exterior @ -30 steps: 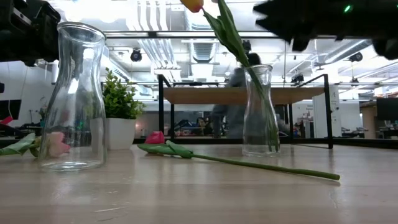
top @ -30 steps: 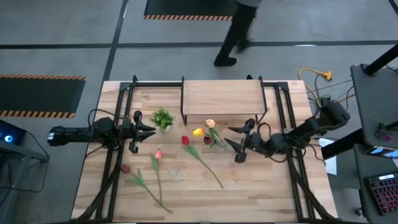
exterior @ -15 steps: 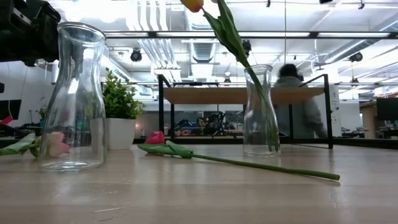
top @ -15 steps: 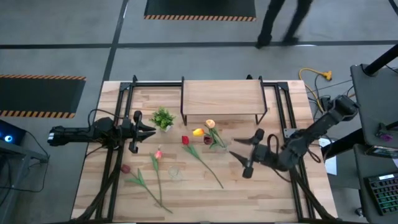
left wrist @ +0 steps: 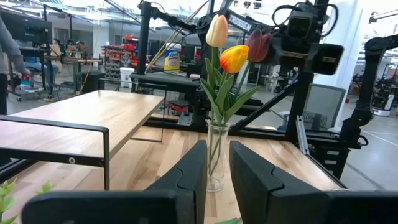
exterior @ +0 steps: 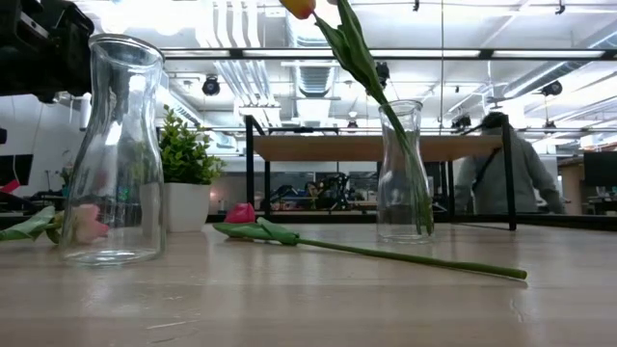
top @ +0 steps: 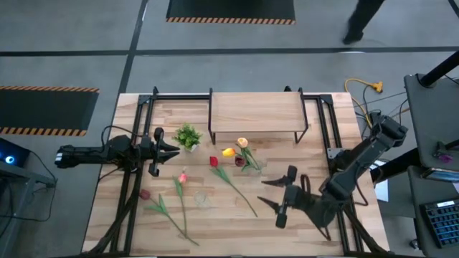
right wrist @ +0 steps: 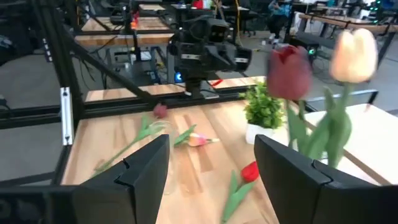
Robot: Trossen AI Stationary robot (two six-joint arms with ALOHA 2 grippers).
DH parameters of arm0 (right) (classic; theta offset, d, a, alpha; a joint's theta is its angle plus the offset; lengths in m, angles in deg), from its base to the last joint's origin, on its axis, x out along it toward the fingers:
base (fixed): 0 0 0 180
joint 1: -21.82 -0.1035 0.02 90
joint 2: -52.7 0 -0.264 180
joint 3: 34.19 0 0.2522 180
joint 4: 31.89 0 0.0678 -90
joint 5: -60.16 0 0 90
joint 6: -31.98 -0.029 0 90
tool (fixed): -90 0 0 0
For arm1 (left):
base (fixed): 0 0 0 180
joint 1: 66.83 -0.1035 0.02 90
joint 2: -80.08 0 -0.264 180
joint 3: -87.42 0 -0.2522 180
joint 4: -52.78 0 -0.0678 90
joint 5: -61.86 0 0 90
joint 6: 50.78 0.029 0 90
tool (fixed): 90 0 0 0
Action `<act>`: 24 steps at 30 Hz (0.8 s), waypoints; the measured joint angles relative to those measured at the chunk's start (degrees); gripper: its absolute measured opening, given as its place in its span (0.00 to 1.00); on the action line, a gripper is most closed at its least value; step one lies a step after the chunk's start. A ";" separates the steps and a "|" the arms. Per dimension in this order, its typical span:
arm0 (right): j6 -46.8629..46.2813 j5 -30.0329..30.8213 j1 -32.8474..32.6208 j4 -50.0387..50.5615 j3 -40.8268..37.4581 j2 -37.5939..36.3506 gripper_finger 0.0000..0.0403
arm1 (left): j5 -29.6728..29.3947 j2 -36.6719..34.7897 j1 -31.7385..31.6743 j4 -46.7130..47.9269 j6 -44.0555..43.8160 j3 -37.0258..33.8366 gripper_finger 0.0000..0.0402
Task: Pick and place flowers into a vace then onto a shelf
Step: Put the red tulip into the left transparent vase
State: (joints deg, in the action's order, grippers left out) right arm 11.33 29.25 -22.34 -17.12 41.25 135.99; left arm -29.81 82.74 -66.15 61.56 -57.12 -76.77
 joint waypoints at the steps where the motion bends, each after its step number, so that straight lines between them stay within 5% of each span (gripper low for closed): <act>1: -0.02 0.01 -0.19 0.34 1.22 1.07 0.56 | -0.02 0.02 0.00 0.00 0.01 0.00 0.13; 24: -18.94 -10.43 0.78 10.77 13.26 20.58 0.56 | -0.02 0.02 0.00 0.00 0.01 0.00 0.13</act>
State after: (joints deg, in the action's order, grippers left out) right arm -7.61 18.83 -21.56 -6.36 54.51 156.57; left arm -29.83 82.76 -66.14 61.56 -57.11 -76.77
